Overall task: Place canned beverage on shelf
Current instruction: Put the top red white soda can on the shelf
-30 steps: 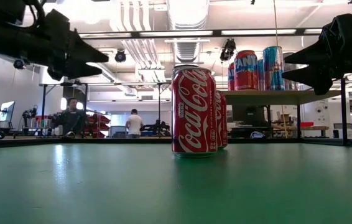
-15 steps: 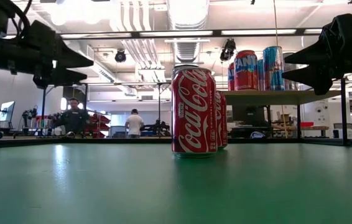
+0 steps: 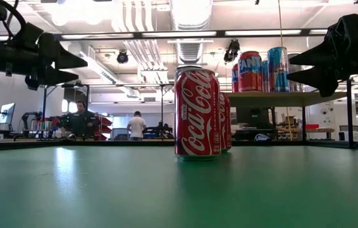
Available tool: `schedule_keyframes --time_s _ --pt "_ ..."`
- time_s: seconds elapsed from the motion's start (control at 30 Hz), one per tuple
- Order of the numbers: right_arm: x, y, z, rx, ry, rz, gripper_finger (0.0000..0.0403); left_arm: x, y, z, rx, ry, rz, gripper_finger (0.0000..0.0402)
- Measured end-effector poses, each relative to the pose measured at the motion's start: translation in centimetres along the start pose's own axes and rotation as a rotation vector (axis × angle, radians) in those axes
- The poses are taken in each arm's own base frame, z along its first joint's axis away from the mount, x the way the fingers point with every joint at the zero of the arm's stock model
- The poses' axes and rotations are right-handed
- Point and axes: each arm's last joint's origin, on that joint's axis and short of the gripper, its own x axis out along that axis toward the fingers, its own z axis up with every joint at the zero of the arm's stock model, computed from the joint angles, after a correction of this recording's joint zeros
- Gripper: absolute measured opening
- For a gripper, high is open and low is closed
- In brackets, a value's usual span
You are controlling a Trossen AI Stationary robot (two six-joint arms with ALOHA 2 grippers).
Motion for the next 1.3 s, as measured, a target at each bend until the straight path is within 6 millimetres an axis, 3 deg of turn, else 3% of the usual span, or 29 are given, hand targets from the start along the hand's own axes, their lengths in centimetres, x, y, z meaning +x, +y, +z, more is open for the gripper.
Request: schedule_keyframes --time_s 1.3 --pt "0.00 -0.01 0.32 0.014 -0.039 -0.022 0.0263 0.11 -0.10 0.06 0.010 0.015 0.001 0.0386"
